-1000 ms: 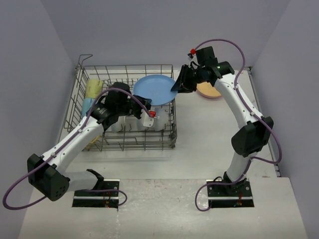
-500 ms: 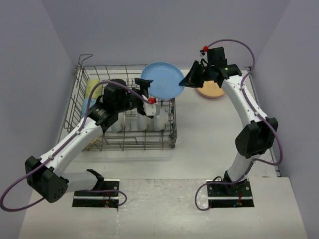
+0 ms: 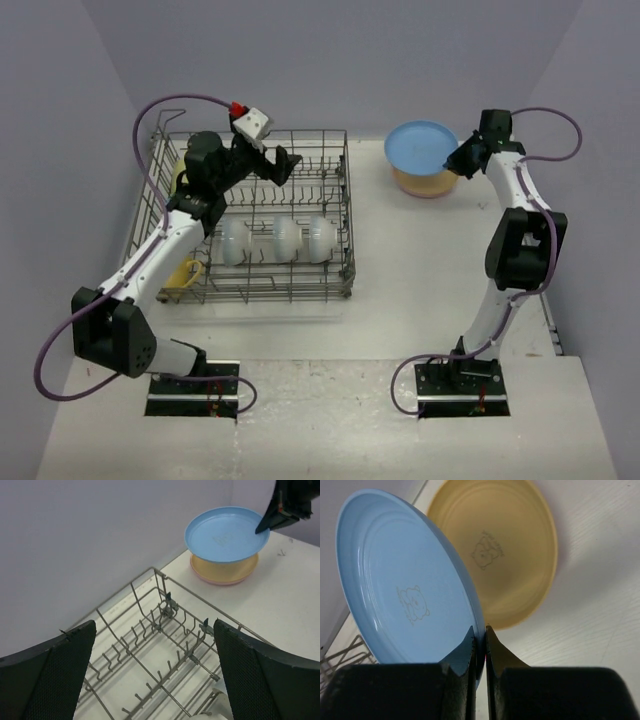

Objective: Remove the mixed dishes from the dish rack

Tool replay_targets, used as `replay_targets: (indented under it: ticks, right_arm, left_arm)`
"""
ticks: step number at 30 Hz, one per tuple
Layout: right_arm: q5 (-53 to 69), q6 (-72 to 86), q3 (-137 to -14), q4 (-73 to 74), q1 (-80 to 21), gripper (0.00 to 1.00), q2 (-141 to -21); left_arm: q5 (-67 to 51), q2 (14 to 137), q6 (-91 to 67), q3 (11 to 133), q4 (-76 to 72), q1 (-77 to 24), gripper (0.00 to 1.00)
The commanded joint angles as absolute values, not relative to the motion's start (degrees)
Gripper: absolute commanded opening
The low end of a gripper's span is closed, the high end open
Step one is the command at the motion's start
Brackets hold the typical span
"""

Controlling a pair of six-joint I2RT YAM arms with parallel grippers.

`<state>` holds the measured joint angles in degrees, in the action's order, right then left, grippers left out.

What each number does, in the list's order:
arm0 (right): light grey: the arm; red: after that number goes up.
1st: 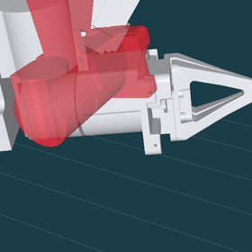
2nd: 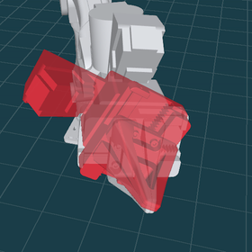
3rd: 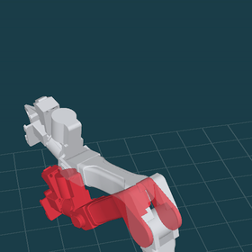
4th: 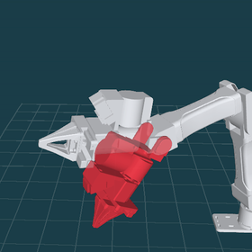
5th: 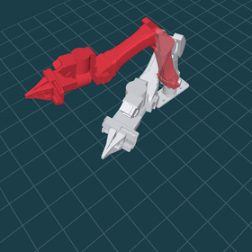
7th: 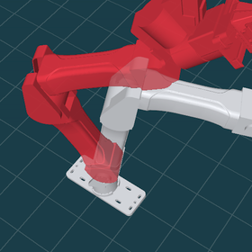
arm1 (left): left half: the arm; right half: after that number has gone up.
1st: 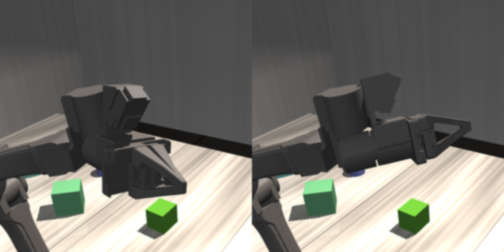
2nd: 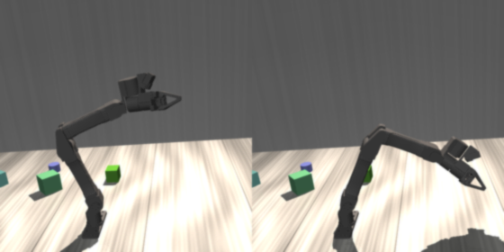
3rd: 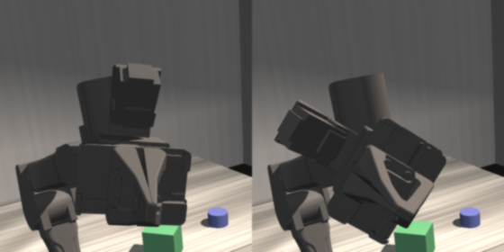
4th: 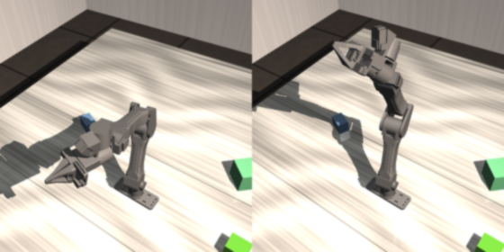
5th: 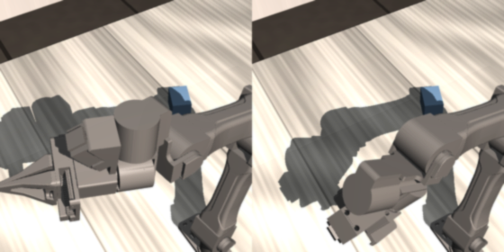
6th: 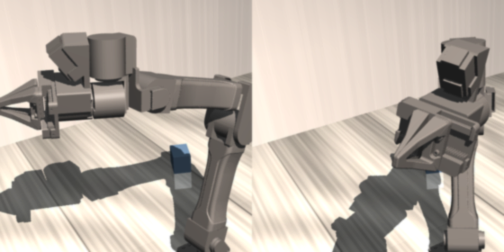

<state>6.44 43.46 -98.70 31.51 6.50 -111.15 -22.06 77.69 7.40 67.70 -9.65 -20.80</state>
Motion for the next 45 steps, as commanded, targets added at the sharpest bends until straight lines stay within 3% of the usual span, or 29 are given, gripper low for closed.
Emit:
replay_targets:
  ticks: [1, 11, 17, 20, 22, 23, 24, 28, 30, 31, 35, 40, 45]
  right_arm:
    - [0.1, 45.8, -102.0, 28.6, 6.6, 0.00, -113.9]
    - [-2.4, 46.5, -107.0, 28.1, 8.1, 0.00, -123.2]
    - [-1.2, 46.0, -109.1, 30.0, 8.3, 0.18, -126.2]
    - [-2.0, 46.7, -109.2, 30.2, 8.2, 0.21, -126.3]
    - [-1.2, 47.2, -108.5, 30.5, 8.3, 0.33, -125.8]
    - [-1.1, 47.4, -108.5, 30.9, 8.2, 0.49, -125.2]
    - [-1.2, 47.4, -108.4, 31.5, 8.3, 0.57, -124.8]
    - [-3.3, 47.0, -106.8, 32.9, 8.2, 0.79, -121.2]
    - [-4.0, 46.8, -104.4, 33.0, 8.1, 0.96, -117.6]
    - [-4.0, 45.8, -103.5, 33.0, 7.7, 0.99, -116.3]
    - [-4.5, 42.6, -97.1, 33.1, 4.4, 0.99, -108.9]
    - [-3.2, 39.1, -89.9, 30.5, -7.0, 0.99, -98.5]
    - [-0.4, 37.3, -88.1, 29.4, -17.9, 0.99, -96.2]
  left_arm:
    - [-26.9, 81.8, -7.5, 71.5, -11.2, -17.3, 1.00]
    - [-27.1, 82.6, -9.0, 69.3, -9.0, -17.3, 1.00]
    - [-26.6, 82.3, -10.2, 67.7, -7.5, -17.4, 1.00]
    - [-26.5, 82.3, -9.9, 66.2, -7.9, -17.4, 1.00]
    - [-25.6, 82.4, -9.6, 65.9, -7.0, -17.4, 1.00]
    - [-25.4, 82.6, -9.1, 66.4, -6.2, -17.4, 1.00]
    - [-25.2, 82.7, -9.1, 66.5, -5.5, -17.4, 1.00]
    - [-26.4, 82.6, -9.7, 66.5, -3.6, -17.5, 1.00]
    - [-27.2, 82.6, -10.0, 66.4, -2.7, -17.5, 1.00]
    - [-27.1, 82.6, -10.7, 66.0, -2.0, -17.6, 1.00]
    - [-28.3, 82.7, -13.4, 64.6, -0.6, -17.8, 1.00]
    - [-28.6, 81.3, -17.5, 62.5, 4.2, -19.9, 1.00]
    - [-28.4, 77.3, -21.4, 57.9, 5.1, -23.7, 1.00]
